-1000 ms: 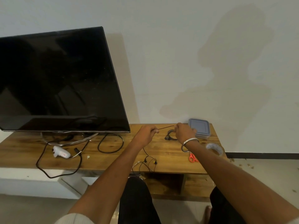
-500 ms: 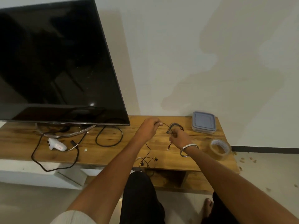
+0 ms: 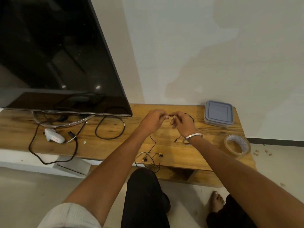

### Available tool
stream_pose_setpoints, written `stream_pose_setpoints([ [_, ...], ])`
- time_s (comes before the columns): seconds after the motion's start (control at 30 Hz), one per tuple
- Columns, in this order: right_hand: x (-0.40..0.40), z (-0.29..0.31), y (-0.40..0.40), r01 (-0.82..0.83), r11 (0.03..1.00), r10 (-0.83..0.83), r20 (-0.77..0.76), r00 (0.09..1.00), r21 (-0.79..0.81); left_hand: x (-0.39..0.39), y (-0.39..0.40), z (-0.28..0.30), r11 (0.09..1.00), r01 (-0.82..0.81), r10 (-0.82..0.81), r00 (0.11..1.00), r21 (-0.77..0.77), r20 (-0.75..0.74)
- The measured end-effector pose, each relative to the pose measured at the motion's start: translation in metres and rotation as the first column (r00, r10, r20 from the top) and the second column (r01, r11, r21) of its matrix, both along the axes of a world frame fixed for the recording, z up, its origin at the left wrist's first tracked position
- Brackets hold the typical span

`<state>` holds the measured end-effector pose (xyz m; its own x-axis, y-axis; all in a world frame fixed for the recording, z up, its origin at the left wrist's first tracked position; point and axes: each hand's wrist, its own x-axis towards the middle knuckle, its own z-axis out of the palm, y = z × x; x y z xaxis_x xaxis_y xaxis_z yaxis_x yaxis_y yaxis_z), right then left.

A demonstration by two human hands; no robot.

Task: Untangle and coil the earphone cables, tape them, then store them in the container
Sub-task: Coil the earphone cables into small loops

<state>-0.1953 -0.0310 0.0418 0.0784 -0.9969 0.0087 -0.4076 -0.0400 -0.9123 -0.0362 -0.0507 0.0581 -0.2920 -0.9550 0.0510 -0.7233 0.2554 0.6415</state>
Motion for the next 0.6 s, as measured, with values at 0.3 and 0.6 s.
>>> stream_pose_setpoints([
  [0.3,-0.032,-0.019,-0.013,0.193,0.981,-0.192,-0.032,0.981,0.03,0.003,-0.011,-0.018,1.0,-0.012,0.012,1.0,0.025,-0.012],
  [0.6,-0.025,-0.013,-0.012,-0.274,0.961,0.274,-0.277,0.921,0.042,-0.015,-0.01,-0.02,0.991,0.113,-0.112,0.994,0.069,-0.012],
])
